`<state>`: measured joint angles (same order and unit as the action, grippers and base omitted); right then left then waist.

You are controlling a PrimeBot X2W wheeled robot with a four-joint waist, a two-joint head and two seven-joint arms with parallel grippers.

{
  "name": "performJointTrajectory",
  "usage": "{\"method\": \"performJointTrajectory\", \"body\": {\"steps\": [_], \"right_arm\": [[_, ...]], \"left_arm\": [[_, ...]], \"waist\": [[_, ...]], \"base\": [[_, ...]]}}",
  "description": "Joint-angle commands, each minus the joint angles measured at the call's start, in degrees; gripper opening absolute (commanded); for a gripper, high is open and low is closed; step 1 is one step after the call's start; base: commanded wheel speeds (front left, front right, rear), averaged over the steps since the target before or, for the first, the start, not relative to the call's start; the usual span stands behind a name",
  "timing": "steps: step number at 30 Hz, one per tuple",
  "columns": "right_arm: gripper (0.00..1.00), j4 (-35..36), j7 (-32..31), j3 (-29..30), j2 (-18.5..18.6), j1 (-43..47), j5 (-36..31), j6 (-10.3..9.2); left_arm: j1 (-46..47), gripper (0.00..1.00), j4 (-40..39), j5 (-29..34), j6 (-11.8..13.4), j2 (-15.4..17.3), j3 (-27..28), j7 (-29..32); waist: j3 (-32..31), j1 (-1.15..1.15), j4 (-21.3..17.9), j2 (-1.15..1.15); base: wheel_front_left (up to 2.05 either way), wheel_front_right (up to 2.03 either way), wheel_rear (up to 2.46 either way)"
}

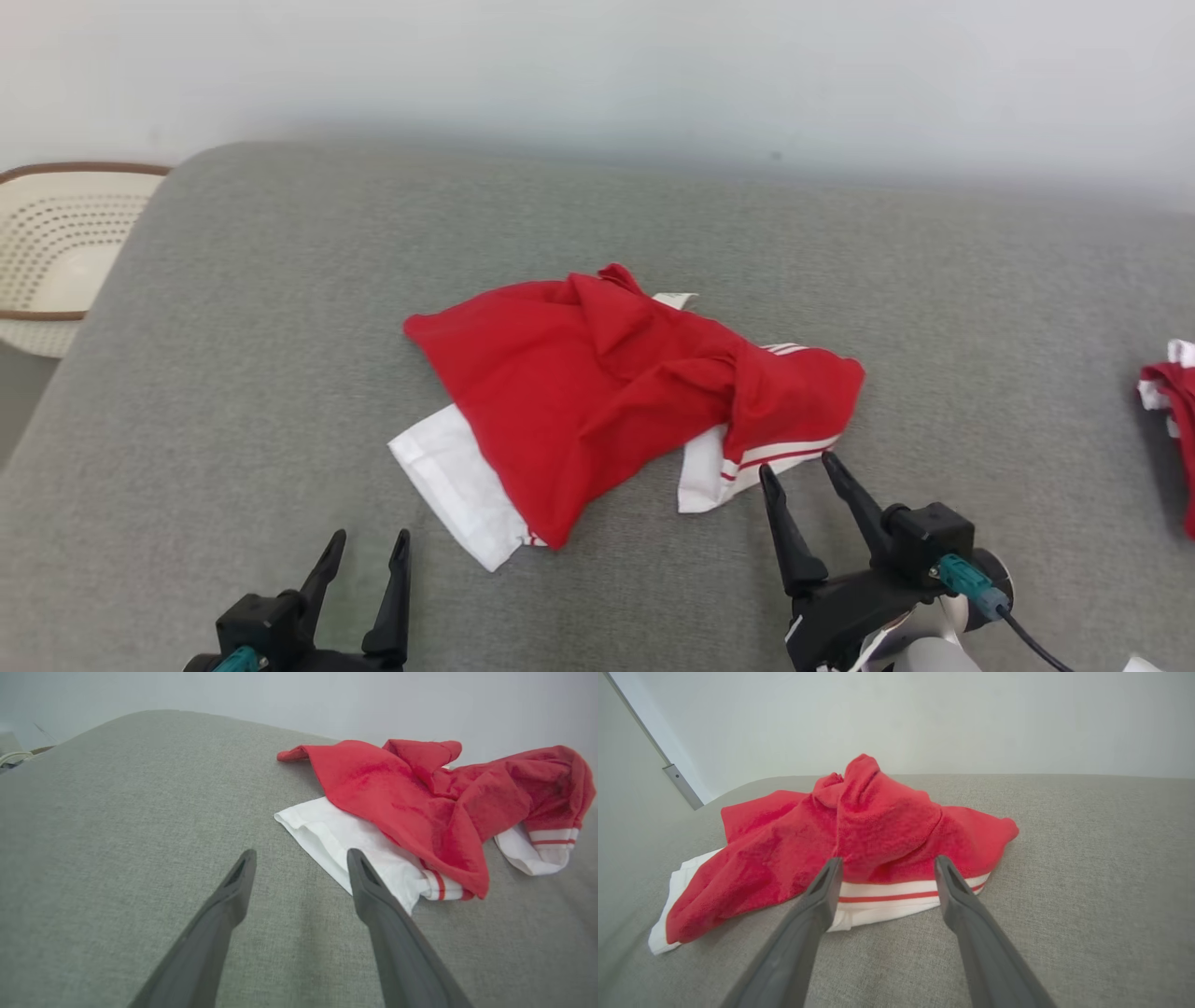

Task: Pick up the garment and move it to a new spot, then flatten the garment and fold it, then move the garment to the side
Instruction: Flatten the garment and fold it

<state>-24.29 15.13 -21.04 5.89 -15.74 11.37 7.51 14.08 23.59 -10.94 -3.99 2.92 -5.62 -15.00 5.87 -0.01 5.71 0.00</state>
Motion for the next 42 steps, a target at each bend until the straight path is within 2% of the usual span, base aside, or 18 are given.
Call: {"method": "performJointTrajectory", "body": {"steps": [1,8,15,17,18,24,28,32,39,42], "right_arm": [[1.00,-1.07,-0.01,-1.00,0.15,0.37,0.95,-0.04],[1.00,-4.06,-0.01,-1.21,0.51,-1.33,1.54,-0.04],[1.00,-8.93,-0.01,2.00,0.29,-3.19,-1.36,-0.04],[0.75,-10.63,0.00,3.03,-0.02,-3.77,-2.20,-0.04],[0.00,-11.57,-0.01,3.53,-0.06,-3.87,-2.47,-0.04],[0.00,-12.17,0.00,7.66,2.90,-4.67,-3.16,-0.04],[0.00,-9.15,0.00,10.58,5.98,-4.56,-3.87,-0.04],[0.00,-5.05,0.00,12.12,10.56,-7.57,-5.00,-0.04],[0.00,-1.79,0.00,9.72,17.92,-18.40,-8.06,-0.04],[0.00,-2.95,-0.01,7.54,20.26,-22.07,-8.80,-0.04]], "left_arm": [[-1.46,1.00,-0.81,-0.46,-0.36,0.02,0.37,-0.25],[-1.61,1.00,-1.82,-1.87,0.00,0.00,-0.78,-0.25],[-1.07,1.00,-2.44,-2.63,-0.02,0.02,-1.51,-0.24],[-0.99,1.00,-2.61,-2.53,-0.08,0.00,-1.66,-0.24],[-0.99,1.00,-2.67,-2.63,-0.04,0.01,-1.69,-0.24],[-1.77,1.00,-3.34,-2.83,0.52,0.01,-1.25,-0.24],[-2.64,1.00,-3.58,-3.64,0.49,0.01,-1.75,-0.24],[-2.48,1.00,-3.67,-4.33,0.60,0.00,-2.70,-0.25],[-1.86,1.00,-2.85,-5.43,0.90,0.02,-4.45,-0.25],[-2.09,1.00,-2.52,-6.03,1.04,0.01,-5.30,-0.24]], "waist": [[-0.05,0.01,2.90,0.00],[1.17,0.01,6.35,0.00],[1.97,0.01,9.24,0.00],[2.18,0.01,9.74,0.00],[2.21,0.01,9.92,0.00],[1.64,0.01,9.46,0.00],[0.99,0.01,7.96,0.00],[0.46,0.01,6.11,0.00],[-0.81,0.01,3.83,0.00],[-1.36,0.01,3.61,0.00]], "base": [[0.00,0.00,0.00],[0.00,0.00,0.00],[0.00,0.00,0.00],[0.00,0.00,0.00],[0.00,0.00,0.00],[0.00,0.00,0.00],[0.00,0.00,0.00],[0.00,0.00,0.00],[0.00,0.00,0.00],[0.00,0.00,0.00]]}}
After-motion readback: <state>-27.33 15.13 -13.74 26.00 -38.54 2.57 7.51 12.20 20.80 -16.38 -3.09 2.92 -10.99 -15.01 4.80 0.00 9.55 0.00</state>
